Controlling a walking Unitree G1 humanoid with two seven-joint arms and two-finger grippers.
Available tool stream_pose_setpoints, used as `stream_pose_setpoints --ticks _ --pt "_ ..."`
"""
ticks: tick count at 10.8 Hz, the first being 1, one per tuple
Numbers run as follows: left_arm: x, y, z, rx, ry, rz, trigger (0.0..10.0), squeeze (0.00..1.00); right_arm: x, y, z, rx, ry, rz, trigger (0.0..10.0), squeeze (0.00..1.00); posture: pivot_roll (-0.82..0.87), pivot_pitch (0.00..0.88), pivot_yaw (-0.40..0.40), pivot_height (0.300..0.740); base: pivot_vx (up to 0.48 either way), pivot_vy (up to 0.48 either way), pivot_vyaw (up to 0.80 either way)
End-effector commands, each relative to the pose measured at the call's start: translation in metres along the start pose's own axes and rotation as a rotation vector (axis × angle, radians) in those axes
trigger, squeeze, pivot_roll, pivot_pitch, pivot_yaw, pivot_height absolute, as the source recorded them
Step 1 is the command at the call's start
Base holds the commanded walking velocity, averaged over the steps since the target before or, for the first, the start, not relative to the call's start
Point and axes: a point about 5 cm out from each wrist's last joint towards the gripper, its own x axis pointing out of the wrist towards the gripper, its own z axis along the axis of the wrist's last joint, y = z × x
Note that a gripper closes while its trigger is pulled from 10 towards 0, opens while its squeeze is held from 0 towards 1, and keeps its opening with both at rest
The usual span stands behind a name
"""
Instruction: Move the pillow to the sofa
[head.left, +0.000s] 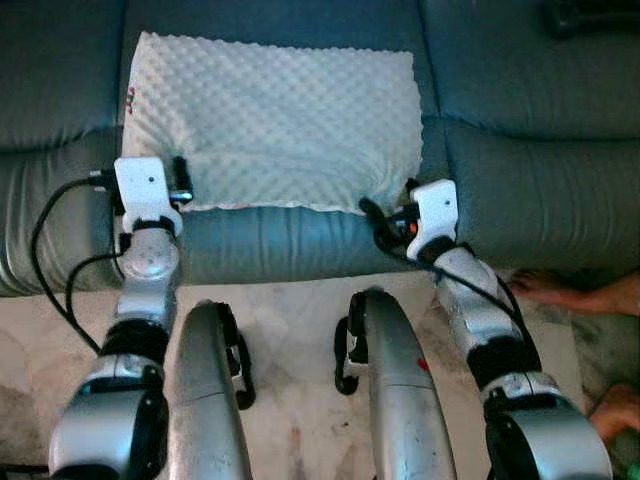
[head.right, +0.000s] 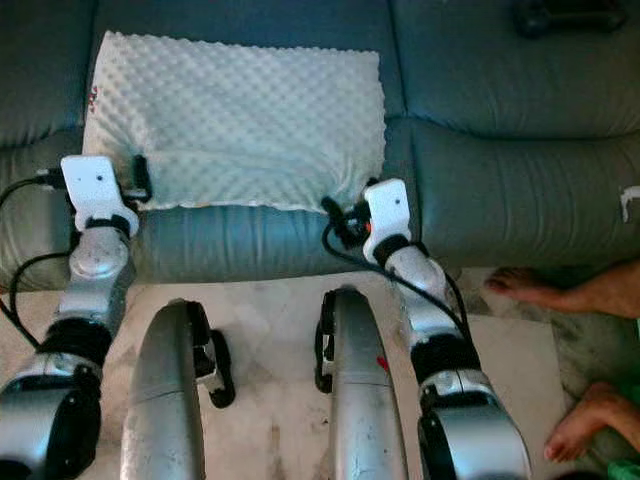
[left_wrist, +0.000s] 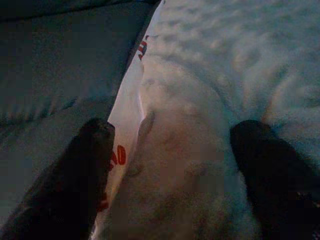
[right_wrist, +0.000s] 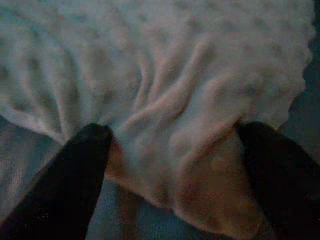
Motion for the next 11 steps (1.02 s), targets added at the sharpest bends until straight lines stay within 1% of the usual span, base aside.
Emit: stream_pose_setpoints --ticks 1,3,4,5,6,7,8,9,10,11 --pt "-0.013 -0.007 -0.022 0.015 0.088 -0.042 10.0 1.0 -0.01 0.003 -0.014 0.012 0.042 0.009 10.0 1.0 -0.08 0.446 -0.101 0.617 0.0 0.0 0.0" --pt "-0.015 -0.012 -0.027 0.033 0.112 -0.07 10.0 1.0 -0.011 0.008 -0.017 0.019 0.043 -0.003 10.0 1.0 -0.08 0.413 -0.075 0.617 0.0 0.0 0.0" --pt "-0.018 -0.016 -0.026 0.076 0.108 -0.087 10.0 1.0 -0.015 0.007 -0.02 0.03 0.049 -0.045 10.0 1.0 -0.08 0.394 -0.057 0.617 0.0 0.0 0.0" --pt "-0.023 -0.015 -0.027 0.103 0.101 -0.091 10.0 1.0 -0.02 0.004 -0.024 0.008 0.069 -0.079 10.0 1.0 -0.07 0.371 -0.045 0.617 0.0 0.0 0.0" --pt "-0.03 -0.014 -0.028 0.119 0.093 -0.094 10.0 1.0 -0.027 -0.004 -0.03 0.004 0.106 -0.12 10.0 1.0 -0.07 0.343 -0.037 0.617 0.0 0.0 0.0" --pt "-0.039 -0.014 -0.026 0.129 0.073 -0.089 10.0 0.0 -0.036 -0.016 -0.034 -0.006 0.122 -0.155 10.0 1.0 -0.06 0.324 -0.035 0.617 0.0 0.0 0.0" --pt "-0.043 -0.015 -0.022 0.126 0.052 -0.106 10.0 0.0 -0.04 -0.02 -0.034 -0.031 0.119 -0.174 10.0 0.55 -0.05 0.308 -0.035 0.617 0.0 0.0 0.0" --pt "-0.045 -0.015 -0.019 0.118 0.041 -0.113 10.0 0.0 -0.041 -0.028 -0.027 -0.063 0.093 -0.223 10.0 0.0 -0.05 0.296 -0.032 0.617 0.0 0.0 0.0" --pt "-0.047 -0.016 -0.02 0.124 0.056 -0.13 10.0 0.0 -0.039 -0.027 -0.023 -0.08 0.065 -0.231 10.0 0.84 -0.05 0.285 -0.026 0.617 0.0 0.0 0.0" --pt "-0.05 -0.022 -0.019 0.122 0.056 -0.172 10.0 0.0 -0.034 -0.021 -0.019 -0.067 0.038 -0.232 10.0 0.2 -0.04 0.272 -0.018 0.617 0.0 0.0 0.0"
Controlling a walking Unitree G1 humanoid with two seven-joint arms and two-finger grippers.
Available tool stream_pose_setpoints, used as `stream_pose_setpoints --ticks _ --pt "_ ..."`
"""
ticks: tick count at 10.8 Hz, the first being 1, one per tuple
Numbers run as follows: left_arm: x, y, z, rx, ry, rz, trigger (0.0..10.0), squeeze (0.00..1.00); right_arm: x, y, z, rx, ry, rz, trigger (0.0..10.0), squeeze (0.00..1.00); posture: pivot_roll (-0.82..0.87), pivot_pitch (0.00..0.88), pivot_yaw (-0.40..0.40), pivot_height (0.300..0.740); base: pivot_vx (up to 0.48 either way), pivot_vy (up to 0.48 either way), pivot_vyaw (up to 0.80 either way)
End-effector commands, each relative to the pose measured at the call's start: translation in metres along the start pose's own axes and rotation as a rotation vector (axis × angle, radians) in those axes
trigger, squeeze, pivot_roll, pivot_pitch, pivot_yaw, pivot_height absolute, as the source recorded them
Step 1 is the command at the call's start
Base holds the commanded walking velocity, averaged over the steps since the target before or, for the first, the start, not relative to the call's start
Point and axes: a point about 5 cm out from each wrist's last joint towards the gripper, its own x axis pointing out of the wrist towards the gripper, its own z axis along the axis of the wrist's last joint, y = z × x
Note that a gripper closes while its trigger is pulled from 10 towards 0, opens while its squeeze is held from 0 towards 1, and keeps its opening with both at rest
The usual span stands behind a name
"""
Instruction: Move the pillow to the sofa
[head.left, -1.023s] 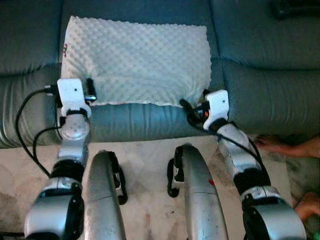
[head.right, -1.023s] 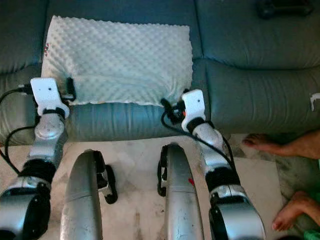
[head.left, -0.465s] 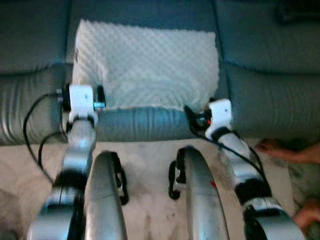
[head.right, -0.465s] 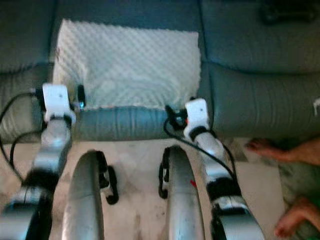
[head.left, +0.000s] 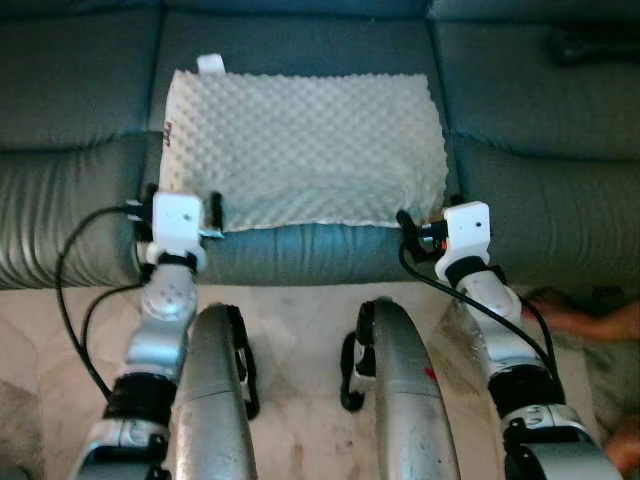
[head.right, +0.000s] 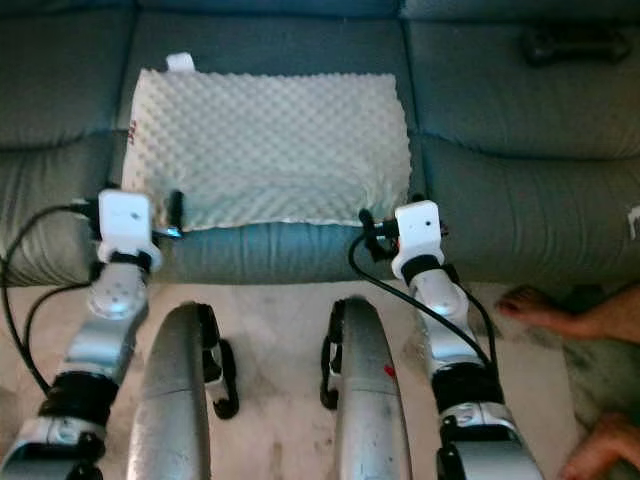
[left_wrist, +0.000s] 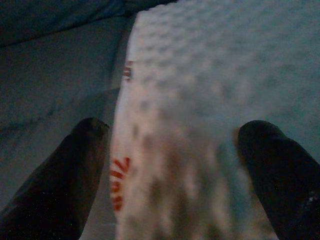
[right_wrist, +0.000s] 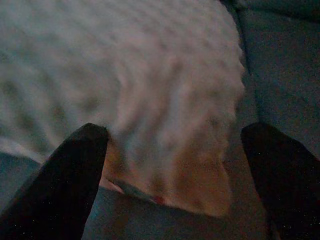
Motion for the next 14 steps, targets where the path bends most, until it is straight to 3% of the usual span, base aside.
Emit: stream_pose_setpoints --ticks 1,3,5,6,7,8,10,11,12,14 --pt "-0.005 -0.004 -0.003 0.004 0.014 -0.02 10.0 0.0 -0.005 0.005 -0.003 0.004 -0.005 0.002 10.0 0.0 -0.04 0.262 -0.013 0.617 0.0 0.0 0.0" --pt "-0.007 -0.008 0.014 -0.01 -0.057 -0.037 10.0 0.0 -0.005 0.014 0.007 0.017 -0.06 0.013 10.0 0.0 -0.04 0.244 -0.006 0.617 0.0 0.0 0.0" --pt "-0.032 -0.012 0.021 -0.006 -0.067 -0.138 10.0 0.0 -0.019 0.022 0.005 0.035 -0.054 0.025 10.0 0.0 -0.05 0.22 -0.005 0.617 0.0 0.0 0.0" --pt "-0.059 -0.006 0.012 0.01 -0.013 -0.209 10.0 0.0 -0.037 0.031 -0.003 0.021 -0.037 0.059 10.0 0.0 -0.04 0.211 -0.009 0.617 0.0 0.0 0.0" --pt "-0.071 -0.004 0.008 0.014 0.012 -0.249 10.0 0.0 -0.044 0.033 -0.005 0.029 -0.027 0.064 10.0 0.0 -0.03 0.209 -0.011 0.617 0.0 0.0 0.0" --pt "-0.093 0.0 -0.002 -0.004 0.087 -0.304 10.0 0.0 -0.053 0.034 -0.009 0.041 -0.003 0.059 10.0 0.0 -0.02 0.214 -0.015 0.617 0.0 0.0 0.0" --pt "-0.154 0.01 -0.016 -0.108 0.251 -0.542 10.0 0.0 -0.065 0.037 -0.018 0.074 0.05 0.045 10.0 0.0 0.0 0.231 -0.017 0.617 0.0 0.0 0.0" --pt "-0.154 0.012 -0.017 -0.111 0.27 -0.561 10.0 0.0 -0.064 0.041 -0.018 0.082 0.054 0.058 10.0 0.0 0.0 0.23 -0.02 0.617 0.0 0.0 0.0" --pt "-0.155 0.006 -0.015 -0.153 0.278 -0.655 10.0 0.0 -0.062 0.046 -0.014 0.091 0.05 0.075 10.0 0.0 0.0 0.226 -0.024 0.617 0.0 0.0 0.0" --pt "-0.175 0.012 -0.029 -0.198 0.428 -0.891 10.0 0.0 -0.062 0.044 -0.012 0.091 0.053 0.093 10.0 0.0 0.0 0.231 -0.03 0.617 0.0 0.0 0.0"
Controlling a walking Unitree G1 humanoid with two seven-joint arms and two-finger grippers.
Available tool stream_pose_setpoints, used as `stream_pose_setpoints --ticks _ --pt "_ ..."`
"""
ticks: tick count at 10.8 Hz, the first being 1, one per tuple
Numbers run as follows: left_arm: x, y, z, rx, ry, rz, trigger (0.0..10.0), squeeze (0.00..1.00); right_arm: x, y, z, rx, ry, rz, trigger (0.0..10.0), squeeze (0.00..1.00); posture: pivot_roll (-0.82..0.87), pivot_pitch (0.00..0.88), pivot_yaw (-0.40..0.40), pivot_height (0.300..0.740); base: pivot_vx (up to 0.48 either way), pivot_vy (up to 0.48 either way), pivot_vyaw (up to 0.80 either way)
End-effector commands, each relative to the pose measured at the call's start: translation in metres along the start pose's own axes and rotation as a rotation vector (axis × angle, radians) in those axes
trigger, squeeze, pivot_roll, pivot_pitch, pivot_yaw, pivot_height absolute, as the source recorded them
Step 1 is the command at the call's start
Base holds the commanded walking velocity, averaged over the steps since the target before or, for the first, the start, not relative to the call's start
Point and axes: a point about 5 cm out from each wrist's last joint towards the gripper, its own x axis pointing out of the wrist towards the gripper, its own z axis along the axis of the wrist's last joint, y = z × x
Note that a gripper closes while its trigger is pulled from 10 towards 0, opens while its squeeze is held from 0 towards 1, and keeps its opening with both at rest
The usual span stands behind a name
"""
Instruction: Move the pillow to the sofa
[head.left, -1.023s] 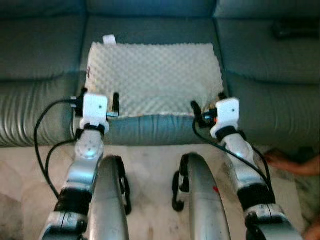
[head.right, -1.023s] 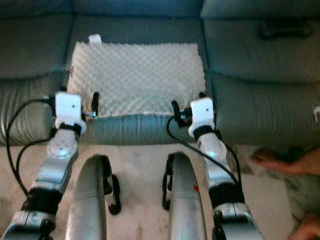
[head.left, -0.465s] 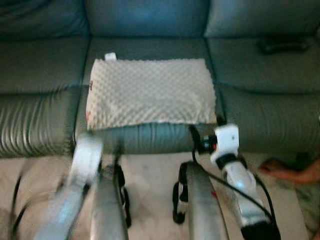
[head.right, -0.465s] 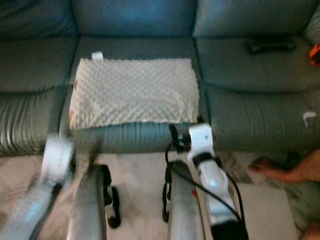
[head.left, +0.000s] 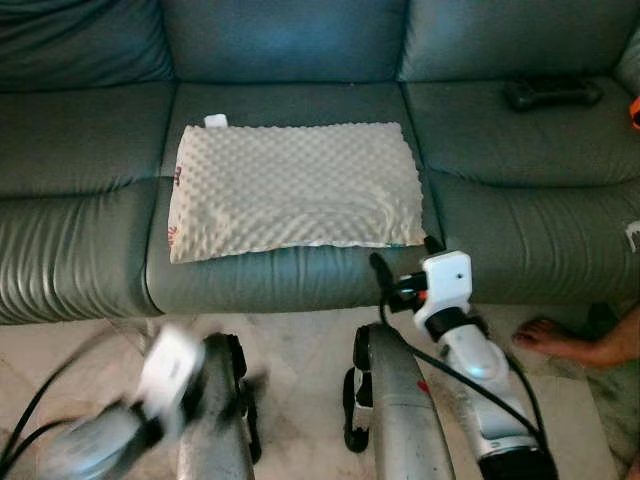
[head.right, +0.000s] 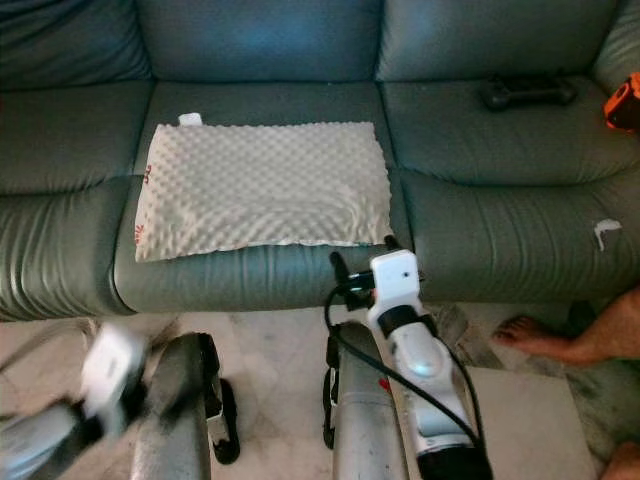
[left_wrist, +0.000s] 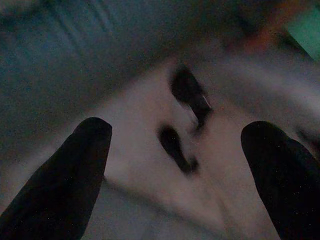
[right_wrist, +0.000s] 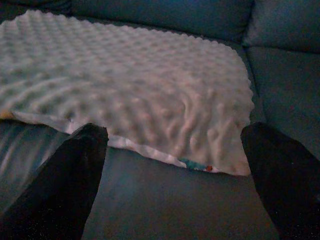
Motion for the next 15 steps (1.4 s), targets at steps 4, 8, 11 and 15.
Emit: stream_pose_setpoints --ticks 4,8,11,15 --pt "-0.087 0.048 -0.048 -0.094 0.473 -0.41 10.0 0.0 -0.004 0.005 -0.005 0.03 0.036 0.026 10.0 0.0 0.03 0.231 -0.037 0.617 0.0 0.0 0.0" --pt "0.014 0.116 0.064 0.069 -0.021 -0.013 10.0 0.0 0.004 0.009 0.003 0.036 0.011 0.043 10.0 0.0 -0.01 0.209 -0.046 0.617 0.0 0.0 0.0" --pt "0.061 0.117 0.072 -0.074 -0.283 0.289 10.0 0.0 0.011 -0.007 0.014 0.033 -0.012 0.001 10.0 0.0 -0.04 0.189 -0.044 0.617 0.0 0.0 0.0" --pt "0.098 0.096 0.067 -0.104 -0.365 0.57 10.0 0.0 0.023 0.008 0.021 -0.046 -0.006 0.177 10.0 0.0 -0.03 0.142 -0.083 0.617 0.0 0.0 0.0"
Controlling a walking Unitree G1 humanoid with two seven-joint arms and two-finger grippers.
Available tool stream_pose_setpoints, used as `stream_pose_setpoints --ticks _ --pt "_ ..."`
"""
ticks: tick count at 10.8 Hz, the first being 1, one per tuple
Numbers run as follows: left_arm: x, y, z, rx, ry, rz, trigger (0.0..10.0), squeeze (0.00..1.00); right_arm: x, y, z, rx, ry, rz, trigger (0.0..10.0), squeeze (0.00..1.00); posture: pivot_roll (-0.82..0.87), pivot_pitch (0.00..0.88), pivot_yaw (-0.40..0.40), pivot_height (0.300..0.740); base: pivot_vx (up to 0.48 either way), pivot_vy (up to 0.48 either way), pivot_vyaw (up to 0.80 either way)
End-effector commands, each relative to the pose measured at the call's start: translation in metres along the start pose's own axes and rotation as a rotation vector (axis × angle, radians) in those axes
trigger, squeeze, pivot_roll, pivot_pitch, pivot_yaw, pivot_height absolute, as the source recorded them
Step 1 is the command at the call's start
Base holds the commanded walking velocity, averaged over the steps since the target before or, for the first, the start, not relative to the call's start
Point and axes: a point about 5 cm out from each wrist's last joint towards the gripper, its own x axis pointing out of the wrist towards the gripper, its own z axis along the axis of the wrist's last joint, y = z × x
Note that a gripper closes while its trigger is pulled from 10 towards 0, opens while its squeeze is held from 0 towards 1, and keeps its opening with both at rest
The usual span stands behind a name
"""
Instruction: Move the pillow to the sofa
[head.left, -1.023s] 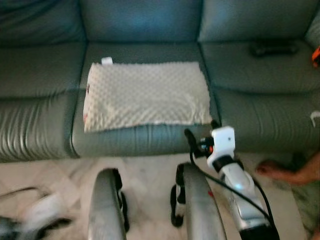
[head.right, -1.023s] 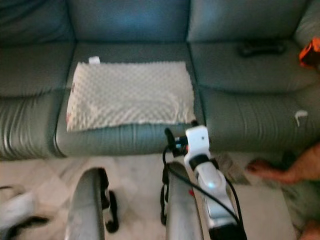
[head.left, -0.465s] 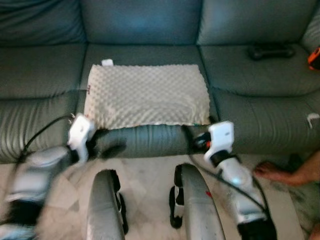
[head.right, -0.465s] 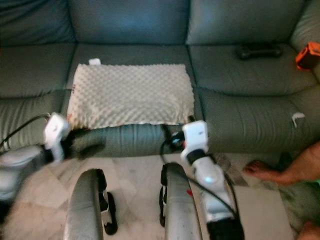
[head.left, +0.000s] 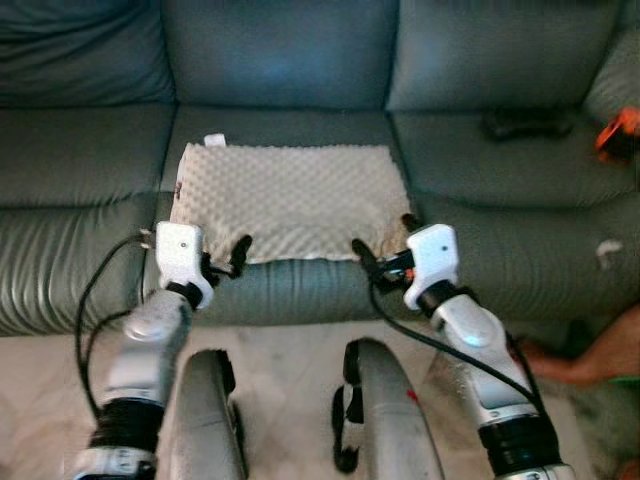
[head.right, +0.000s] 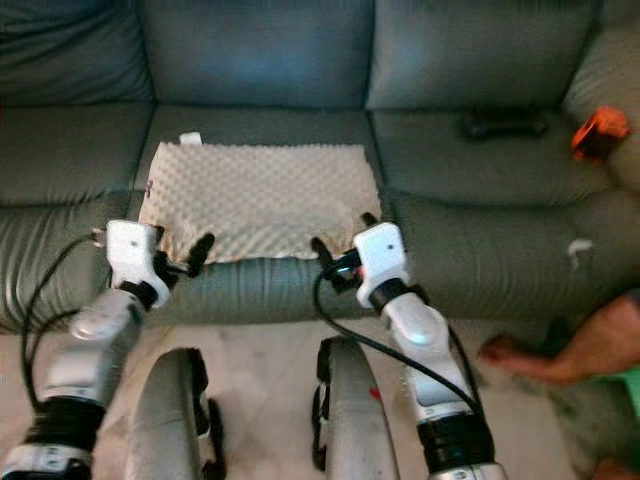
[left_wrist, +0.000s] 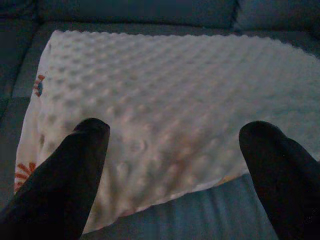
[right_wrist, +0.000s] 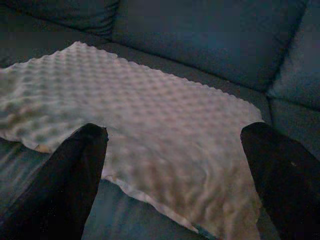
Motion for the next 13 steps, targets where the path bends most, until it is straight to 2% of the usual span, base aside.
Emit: stream_pose_setpoints --ticks 1,3,4,5,6,7,9,11,12,13 --pt "0.006 -0.005 0.001 0.075 -0.014 -0.01 10.0 0.0 0.001 0.009 -0.004 -0.01 0.003 0.024 10.0 0.0 -0.03 0.116 -0.086 0.617 0.0 0.0 0.0" --pt "0.005 0.001 0.01 0.049 -0.062 0.081 10.0 0.0 0.003 0.006 0.004 0.031 -0.049 -0.084 10.0 0.0 -0.02 0.086 -0.084 0.617 0.0 0.0 0.0" --pt "-0.013 0.002 0.005 0.009 -0.095 0.18 10.0 0.0 -0.013 -0.008 -0.001 0.049 -0.061 -0.253 10.0 0.0 -0.02 0.043 -0.074 0.617 0.0 0.0 0.0" --pt "-0.021 0.001 0.001 0.027 -0.11 0.208 10.0 0.0 -0.024 -0.014 -0.007 0.041 -0.04 -0.321 10.0 0.0 -0.03 0.029 -0.068 0.617 0.0 0.0 0.0" --pt "-0.027 0.0 -0.002 0.03 -0.107 0.233 10.0 0.0 -0.036 -0.016 -0.013 0.079 -0.023 -0.355 10.0 0.0 -0.03 0.019 -0.064 0.617 0.0 0.0 0.0" --pt "-0.026 0.0 -0.004 0.03 -0.098 0.237 10.0 0.0 -0.037 -0.016 -0.012 0.086 -0.033 -0.328 10.0 0.0 -0.04 0.016 -0.073 0.622 0.0 0.0 0.0" --pt "-0.02 0.006 0.004 0.051 -0.094 0.238 10.0 0.0 -0.025 -0.02 -0.001 0.106 -0.051 -0.319 10.0 0.0 -0.05 0.052 -0.084 0.667 0.0 0.0 0.0" --pt "-0.029 0.009 0.003 0.077 -0.106 0.268 10.0 0.0 -0.018 -0.009 0.008 0.114 -0.081 -0.288 10.0 0.0 -0.05 0.07 -0.078 0.712 0.0 0.0 0.0" --pt "-0.03 0.006 0.0 0.071 -0.095 0.26 10.0 0.0 -0.016 -0.004 0.004 0.195 -0.066 -0.302 10.0 0.0 -0.04 0.068 -0.063 0.727 0.0 0.0 0.0" --pt "-0.028 -0.001 0.0 0.085 -0.095 0.24 10.0 0.0 -0.016 0.001 0.002 0.204 -0.057 -0.293 10.0 0.0 -0.03 0.07 -0.064 0.74 0.0 0.0 0.0"
